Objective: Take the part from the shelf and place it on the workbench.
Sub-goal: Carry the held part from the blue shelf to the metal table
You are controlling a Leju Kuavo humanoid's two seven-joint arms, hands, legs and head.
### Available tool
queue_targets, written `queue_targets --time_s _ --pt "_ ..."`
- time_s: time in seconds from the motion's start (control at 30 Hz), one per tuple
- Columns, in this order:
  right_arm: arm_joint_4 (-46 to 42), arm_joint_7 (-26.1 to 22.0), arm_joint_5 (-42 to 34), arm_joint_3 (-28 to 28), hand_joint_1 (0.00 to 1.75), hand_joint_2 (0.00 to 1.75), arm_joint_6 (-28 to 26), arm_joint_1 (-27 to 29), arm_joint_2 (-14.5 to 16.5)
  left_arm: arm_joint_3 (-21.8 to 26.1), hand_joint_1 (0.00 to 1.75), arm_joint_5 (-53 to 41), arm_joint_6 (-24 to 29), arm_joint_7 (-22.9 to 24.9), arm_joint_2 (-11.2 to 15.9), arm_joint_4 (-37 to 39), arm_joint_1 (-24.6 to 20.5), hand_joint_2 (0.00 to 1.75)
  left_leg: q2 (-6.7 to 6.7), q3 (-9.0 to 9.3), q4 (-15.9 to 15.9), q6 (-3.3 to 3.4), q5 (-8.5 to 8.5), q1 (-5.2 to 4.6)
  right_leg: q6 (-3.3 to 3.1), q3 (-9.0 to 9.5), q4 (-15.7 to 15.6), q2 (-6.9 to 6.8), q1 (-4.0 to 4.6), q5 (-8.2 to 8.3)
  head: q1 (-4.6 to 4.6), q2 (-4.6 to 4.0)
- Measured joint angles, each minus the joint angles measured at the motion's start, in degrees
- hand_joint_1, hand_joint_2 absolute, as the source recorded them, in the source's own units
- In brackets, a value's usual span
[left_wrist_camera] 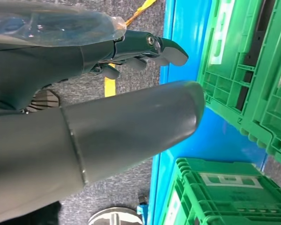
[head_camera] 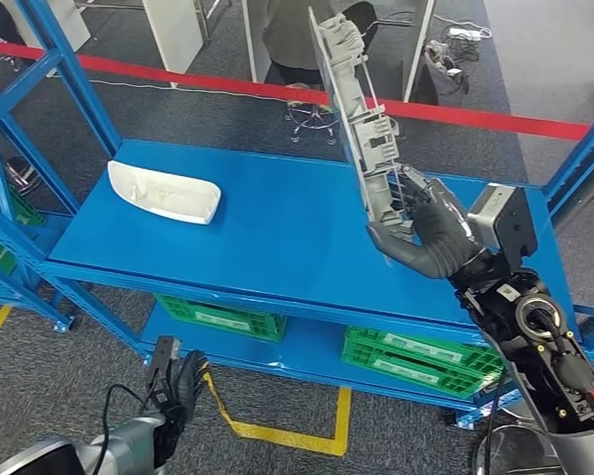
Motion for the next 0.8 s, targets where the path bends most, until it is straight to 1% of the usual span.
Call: queue_targets --time_s 0.03,0.07,0.1,0.13,0.17,0.2,0.23,0.3,0.33,0.37,0.4,0.43,0.47,0.5,0.53,0.57,0.6,0.63,0.67,0.7,0.73,0.77,0.8 --pt "0.1 0.0 -0.1 0.0 1.75 1.75 0.1 0.1 0.0 0.0 0.0 0.0 0.0 0.1 0.0 0.0 0.0 0.0 -0.2 0.08 0.0 -0.11 -0.11 0.09 0.23 -1.15 2.0 -0.08 -0.27 0.03 0.0 0.0" --pt "0.2 0.0 -0.2 0.0 1.75 1.75 0.2 0.2 0.0 0.0 0.0 0.0 -0.1 0.1 0.0 0.0 0.1 0.0 -0.47 0.25 0.1 -0.31 -0.31 0.21 0.43 -1.28 1.6 -0.14 -0.51 1.19 0.02 0.0" --pt "0.3 0.0 -0.4 0.0 1.75 1.75 0.5 0.3 0.0 0.0 0.0 0.1 -0.1 0.2 0.0 0.0 0.1 0.0 -0.78 0.54 0.2 -0.6 -0.63 0.38 0.61 -0.33 -1.1 -0.17 -0.74 3.39 0.05 0.0" --pt "0.3 0.1 -0.8 -0.1 1.75 1.75 0.9 0.4 0.0 0.0 0.0 0.1 -0.1 0.3 0.0 0.0 0.2 0.0 -1.05 0.84 0.3 -0.95 -1.06 0.56 0.76 1.17 -4.7 -0.03 -0.91 5.52 0.07 0.0" --pt "0.4 0.2 -1.4 -0.2 1.75 1.75 1.5 0.4 0.0 0.0 0.0 0.2 -0.2 0.3 0.0 0.0 0.1 0.0 -1.25 0.98 0.5 -1.33 -1.48 0.66 0.83 2.79 -7.9 0.31 -0.98 7.08 0.2 0.0" --pt "0.3 0.2 -2.1 -0.2 1.75 1.75 2.3 0.5 0.0 0.0 0.0 0.2 -0.2 0.4 0.0 0.1 0.1 0.0 -1.4 0.85 0.8 -1.71 -1.76 0.71 0.77 4.11 -10.5 0.62 -0.97 7.69 0.31 0.0" --pt "0.3 0.2 -2.8 -0.3 1.75 1.75 3.1 0.6 0.0 0.0 0.0 0.3 -0.3 0.4 0.1 0.1 0.0 0.0 -1.47 0.48 1.0 -2.05 -1.92 0.76 0.58 4.78 -11.7 0.89 -0.84 7.32 0.36 0.0" --pt "0.2 0.2 -4.4 -0.4 1.75 1.75 4.8 0.8 0.0 0.0 0.0 0.3 -0.5 0.6 0.1 0.1 0.0 0.0 -1.54 -0.34 1.4 -2.71 -1.95 0.84 -0.15 5.12 -12.6 0.89 -0.6 6.3 0.39 0.0" --pt "0.2 0.3 -5.2 -0.4 1.75 1.75 5.6 1.0 0.0 0.0 0.0 0.3 -0.6 0.6 0.1 0.1 0.1 0.0 -1.34 -0.63 1.6 -3.05 -2.21 0.93 -0.58 5.16 -12.9 0.82 -0.62 5.97 0.31 0.0" --pt "0.2 0.4 -5.9 -0.5 1.75 1.75 6.3 1.2 0.0 0.0 0.0 0.2 -0.7 0.6 0.0 0.1 0.1 0.0 -0.92 -1.34 2.8 -3.39 -2.67 0.95 -0.96 5.26 -13.0 0.74 -0.7 5.72 0.18 0.0" --pt "0.2 0.4 -6.6 -0.5 1.75 1.75 7.1 1.4 0.0 0.0 0.0 0.2 -0.7 0.6 0.0 0.1 0.0 0.0 -0.45 -2.83 5.2 -3.71 -3.55 0.95 -1.28 5.43 -13.2 0.63 -0.81 5.51 -0.02 0.0" --pt "0.2 0.5 -7.2 -0.5 1.75 1.75 7.7 1.6 0.0 0.0 0.0 0.2 -0.8 0.6 0.0 0.1 -0.1 0.0 0.04 -5.2 9.0 -3.96 -4.67 0.97 -1.54 5.51 -13.3 0.49 -0.82 5.36 -0.28 0.0" --pt "0.2 0.5 -7.6 -0.5 1.75 1.75 8.3 1.7 0.0 0.0 0.0 0.1 -0.8 0.6 0.0 0.1 -0.1 0.0 0.33 -8.33 13.6 -4.14 -5.79 0.97 -1.74 5.55 -13.3 0.3 -0.76 5.24 -0.52 0.0" --pt "0.2 0.5 -7.9 -0.5 1.75 1.75 8.7 1.8 0.0 0.0 0.0 0.1 -0.8 0.6 0.0 0.1 -0.1 0.0 0.4 -11.45 17.7 -4.23 -6.52 0.98 -1.93 5.63 -13.3 0.12 -0.66 5.11 -0.71 0.0" --pt "0.2 0.6 -8.1 -0.5 1.75 1.75 9.1 1.9 0.0 0.0 0.0 0.1 -0.8 0.7 0.0 0.2 0.0 0.0 0.41 -13.8 20.3 -4.22 -6.37 0.98 -2.09 5.76 -13.3 -0.04 -0.55 4.98 -0.86 0.0" --pt "0.2 0.7 -8.1 -0.5 1.75 1.75 9.5 2.1 0.0 0.0 0.0 0.1 -0.8 0.7 0.0 0.2 0.1 0.0 0.41 -15.07 20.6 -4.11 -5.18 0.96 -2.21 5.95 -13.3 -0.18 -0.45 4.85 -0.98 0.0" --pt "0.2 0.7 -8.2 -0.4 1.75 1.75 9.8 2.2 0.0 0.0 0.0 0.1 -0.8 0.7 0.1 0.2 0.1 0.0 0.44 -14.97 18.4 -3.87 -2.97 0.89 -2.27 6.17 -13.3 -0.32 -0.38 4.73 -1.09 0.0" --pt "0.1 0.7 -8.2 -0.4 1.75 1.75 10.2 2.3 0.0 0.0 0.0 0.1 -0.8 0.7 0.1 0.2 0.1 0.0 0.62 -13.78 14.5 -3.51 -0.23 0.74 -2.28 6.4 -13.3 -0.46 -0.33 4.62 -1.17 0.0" --pt "0.0 0.8 -8.2 -0.4 1.75 1.75 10.5 2.4 0.0 0.0 0.0 0.1 -0.8 0.7 0.2 0.2 0.0 0.0 1.14 -12.21 10.1 -3.06 2.05 0.41 -2.21 6.58 -13.3 -0.58 -0.26 4.5 -1.23 0.0" --pt "-0.1 0.8 -8.2 -0.4 1.75 1.75 10.7 2.4 0.0 0.0 0.0 0.1 -0.8 0.7 0.3 0.2 -0.2 0.0 1.6 -10.83 6.6 -2.65 3.64 0.06 -2.07 6.7 -13.3 -0.68 -0.17 4.39 -1.3 0.0" --pt "-0.2 0.8 -8.2 -0.4 1.75 1.75 10.8 2.4 0.0 0.0 0.0 0.1 -0.8 0.7 0.4 0.2 -0.3 0.0 1.95 -9.93 4.4 -2.32 4.39 -0.25 -1.88 6.8 -13.3 -0.81 -0.1 4.29 -1.35 0.0" --pt "-0.3 0.8 -8.1 -0.4 1.75 1.75 10.8 2.4 0.0 0.0 0.0 0.1 -0.8 0.7 0.5 0.2 -0.4 0.0 2.06 -9.6 3.6 -2.11 4.41 -0.5 -1.63 6.89 -13.4 -0.98 -0.05 4.2 -1.38 0.0" --pt "-0.3 0.8 -8.1 -0.4 1.75 1.75 10.8 2.4 0.0 0.0 0.0 0.1 -0.8 0.7 0.5 0.2 -0.5 0.0 1.75 -9.5 3.4 -1.95 4.47 -0.54 -1.38 7.01 -13.5 -1.23 -0.04 4.12 -1.4 0.0"
